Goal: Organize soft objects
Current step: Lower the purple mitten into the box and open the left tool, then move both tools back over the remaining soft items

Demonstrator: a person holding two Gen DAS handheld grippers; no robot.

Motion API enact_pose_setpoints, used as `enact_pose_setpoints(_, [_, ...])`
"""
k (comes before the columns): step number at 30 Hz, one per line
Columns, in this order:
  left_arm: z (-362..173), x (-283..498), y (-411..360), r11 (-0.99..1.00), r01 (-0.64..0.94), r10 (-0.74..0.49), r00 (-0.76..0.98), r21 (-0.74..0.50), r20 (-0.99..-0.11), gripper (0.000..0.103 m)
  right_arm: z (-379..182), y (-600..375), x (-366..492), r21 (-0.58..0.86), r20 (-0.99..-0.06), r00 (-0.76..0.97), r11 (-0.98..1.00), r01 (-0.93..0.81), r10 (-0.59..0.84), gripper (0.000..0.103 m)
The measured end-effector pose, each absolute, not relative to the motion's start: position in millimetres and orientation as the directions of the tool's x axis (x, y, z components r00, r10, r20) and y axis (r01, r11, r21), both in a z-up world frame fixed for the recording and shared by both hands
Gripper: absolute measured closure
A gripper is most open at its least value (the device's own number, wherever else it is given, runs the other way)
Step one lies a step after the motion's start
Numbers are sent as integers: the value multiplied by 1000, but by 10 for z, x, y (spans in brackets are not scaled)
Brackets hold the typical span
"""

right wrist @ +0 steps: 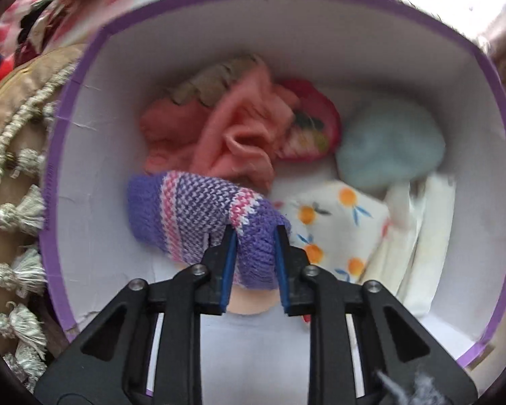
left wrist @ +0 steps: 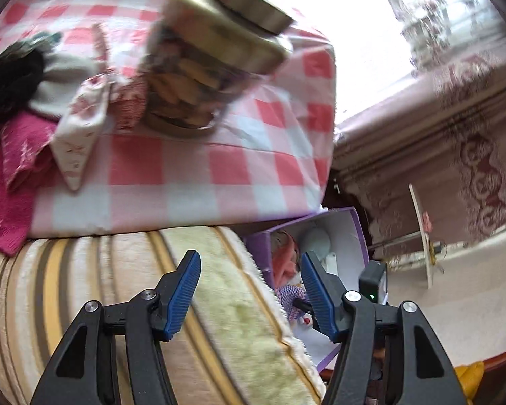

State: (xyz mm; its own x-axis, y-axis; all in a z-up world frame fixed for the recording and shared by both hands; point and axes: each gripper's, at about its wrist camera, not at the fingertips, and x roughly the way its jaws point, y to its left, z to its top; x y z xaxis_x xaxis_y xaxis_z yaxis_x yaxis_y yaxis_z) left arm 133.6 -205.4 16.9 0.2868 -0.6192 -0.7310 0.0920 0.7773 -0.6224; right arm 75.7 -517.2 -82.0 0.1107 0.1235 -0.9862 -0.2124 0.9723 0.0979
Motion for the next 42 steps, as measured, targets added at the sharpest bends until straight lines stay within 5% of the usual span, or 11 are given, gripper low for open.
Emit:
enact_pose_setpoints(9, [254, 1289, -1935, 767, 162, -635, 331, -621, -698, 41, -922, -5100, 979, 92, -989, 99, 978, -189, 112, 74])
enact_pose_setpoints(15, [267, 1190, -1892, 764, 191, -642, 330, -617, -692, 40, -838, -5188, 1014, 90, -988, 117, 989, -120, 104, 47])
enact_pose_setpoints(30, [372, 786, -628, 846, 68, -473, 552, -528, -687, 40, 846, -4828, 834, 146, -873, 448, 980, -137, 193, 28])
enact_pose_setpoints(42, [298, 409, 217, 871, -26, -374, 612, -491, -696, 40, 1408, -3716, 1067, 168, -805, 492, 924, -344, 330, 25])
